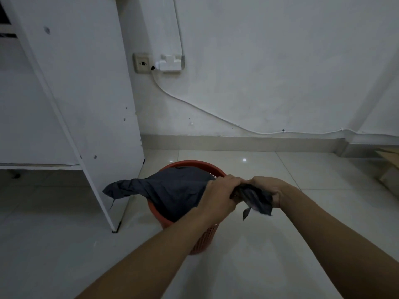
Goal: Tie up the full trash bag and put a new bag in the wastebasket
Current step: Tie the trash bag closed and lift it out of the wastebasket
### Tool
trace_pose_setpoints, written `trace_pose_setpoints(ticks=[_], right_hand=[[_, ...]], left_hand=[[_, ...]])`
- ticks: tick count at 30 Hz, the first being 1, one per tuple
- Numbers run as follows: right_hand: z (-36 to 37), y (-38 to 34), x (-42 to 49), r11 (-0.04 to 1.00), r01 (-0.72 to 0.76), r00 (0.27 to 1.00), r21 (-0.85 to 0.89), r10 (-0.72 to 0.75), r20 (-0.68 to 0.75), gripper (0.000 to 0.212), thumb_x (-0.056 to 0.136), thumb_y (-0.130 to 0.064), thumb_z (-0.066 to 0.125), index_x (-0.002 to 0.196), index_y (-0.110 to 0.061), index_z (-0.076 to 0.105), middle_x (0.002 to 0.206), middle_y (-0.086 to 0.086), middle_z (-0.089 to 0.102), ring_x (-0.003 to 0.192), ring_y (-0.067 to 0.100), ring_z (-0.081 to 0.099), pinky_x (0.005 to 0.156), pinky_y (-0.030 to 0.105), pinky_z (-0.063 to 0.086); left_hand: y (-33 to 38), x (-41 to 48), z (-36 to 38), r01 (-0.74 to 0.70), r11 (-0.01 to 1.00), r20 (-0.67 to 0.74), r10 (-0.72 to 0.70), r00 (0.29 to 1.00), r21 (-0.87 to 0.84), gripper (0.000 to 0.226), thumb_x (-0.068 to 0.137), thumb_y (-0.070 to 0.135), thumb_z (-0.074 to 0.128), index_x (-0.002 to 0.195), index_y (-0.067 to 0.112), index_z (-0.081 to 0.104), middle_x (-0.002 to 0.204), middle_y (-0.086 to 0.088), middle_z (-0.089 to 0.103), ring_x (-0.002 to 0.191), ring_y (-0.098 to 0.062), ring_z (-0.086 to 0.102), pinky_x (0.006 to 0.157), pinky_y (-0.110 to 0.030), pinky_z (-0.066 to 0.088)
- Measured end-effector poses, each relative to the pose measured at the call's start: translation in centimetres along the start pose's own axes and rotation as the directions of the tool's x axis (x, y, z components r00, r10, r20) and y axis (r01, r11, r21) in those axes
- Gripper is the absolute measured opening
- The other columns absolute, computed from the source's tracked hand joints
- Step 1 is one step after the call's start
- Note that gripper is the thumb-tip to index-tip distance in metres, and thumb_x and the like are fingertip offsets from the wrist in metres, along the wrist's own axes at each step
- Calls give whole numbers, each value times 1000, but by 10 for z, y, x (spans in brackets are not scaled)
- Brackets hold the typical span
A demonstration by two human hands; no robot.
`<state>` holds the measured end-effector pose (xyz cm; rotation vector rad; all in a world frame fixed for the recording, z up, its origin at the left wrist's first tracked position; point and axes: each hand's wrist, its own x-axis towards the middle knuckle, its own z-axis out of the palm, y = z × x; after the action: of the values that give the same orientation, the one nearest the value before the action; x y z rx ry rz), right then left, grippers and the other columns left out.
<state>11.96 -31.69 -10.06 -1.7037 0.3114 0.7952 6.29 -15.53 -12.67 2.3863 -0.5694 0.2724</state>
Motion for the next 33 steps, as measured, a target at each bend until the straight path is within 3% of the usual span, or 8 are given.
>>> trace_pose_setpoints(ticks=[3, 6, 13, 19, 22, 26, 29, 33], right_hand=[[-14, 5, -6, 995, 78, 988, -63, -69, 142, 14, 101, -11, 52, 108, -7, 64, 97, 16, 72, 77, 23, 73, 59, 30, 58], [-32, 7, -4, 963, 235, 934, -129, -187, 303, 54, 92, 8, 60, 135, -23, 50, 129, 11, 67, 111, 29, 69, 76, 37, 59], [-11, 3, 3, 812, 577, 808, -90, -551, 210, 43, 80, -26, 77, 119, -8, 70, 115, 11, 73, 103, 22, 70, 87, 36, 57], [25, 1, 10, 749, 655, 747, -97, -662, -62, 54, 100, -50, 47, 93, -3, 74, 94, 10, 78, 89, 21, 75, 79, 27, 61], [47, -3, 12, 755, 649, 737, -92, -654, -170, 63, 103, -50, 41, 67, -2, 56, 67, 28, 66, 62, 23, 71, 68, 35, 57], [63, -11, 19, 752, 641, 708, -153, -657, -259, 45, 104, -44, 45, 71, -14, 50, 45, 1, 50, 42, 15, 48, 51, 29, 42], [73, -18, 22, 713, 657, 665, -245, -701, -256, 29, 101, -45, 52, 87, -22, 60, 59, -10, 56, 56, 8, 52, 59, 27, 41], [83, -23, 20, 687, 648, 689, -330, -713, -131, 53, 83, -57, 72, 121, -21, 63, 104, -6, 71, 95, 12, 68, 82, 32, 56]], left_hand=[[-3, 5, -4, 93, 962, 97, -70, 993, -257, 13, 93, 16, 66, 104, 15, 71, 91, 4, 70, 88, -14, 65, 84, -38, 52], [-5, 15, -10, 206, 909, 93, -185, 978, -363, 15, 98, 21, 61, 105, 10, 68, 92, -2, 73, 87, -17, 69, 84, -39, 55], [-10, 21, -19, 366, 813, 160, -330, 930, -452, 37, 91, 28, 71, 118, 11, 52, 99, -3, 75, 91, -16, 71, 92, -44, 56], [-45, 8, -65, 262, 960, 326, -280, 903, 100, 59, 71, 59, 79, 115, 35, 48, 125, 13, 61, 119, -13, 57, 104, -52, 41], [-68, -8, -100, 263, 931, 380, -345, 858, 252, 68, 59, 64, 84, 112, 38, 50, 122, 8, 49, 116, -19, 49, 99, -43, 44], [-100, -34, -147, 404, 823, 363, -547, 754, 401, 96, 41, 61, 91, 117, 42, 35, 124, 3, 33, 116, -22, 39, 101, -46, 46], [-119, -54, -174, 491, 740, 400, -666, 630, 459, 89, 58, 39, 93, 124, 32, 33, 117, -1, 53, 101, -24, 56, 92, -41, 53], [-118, -57, -192, 521, 818, 371, -575, 729, 244, 36, 78, 20, 83, 104, 27, 59, 101, -5, 69, 85, -19, 67, 78, -31, 57]])
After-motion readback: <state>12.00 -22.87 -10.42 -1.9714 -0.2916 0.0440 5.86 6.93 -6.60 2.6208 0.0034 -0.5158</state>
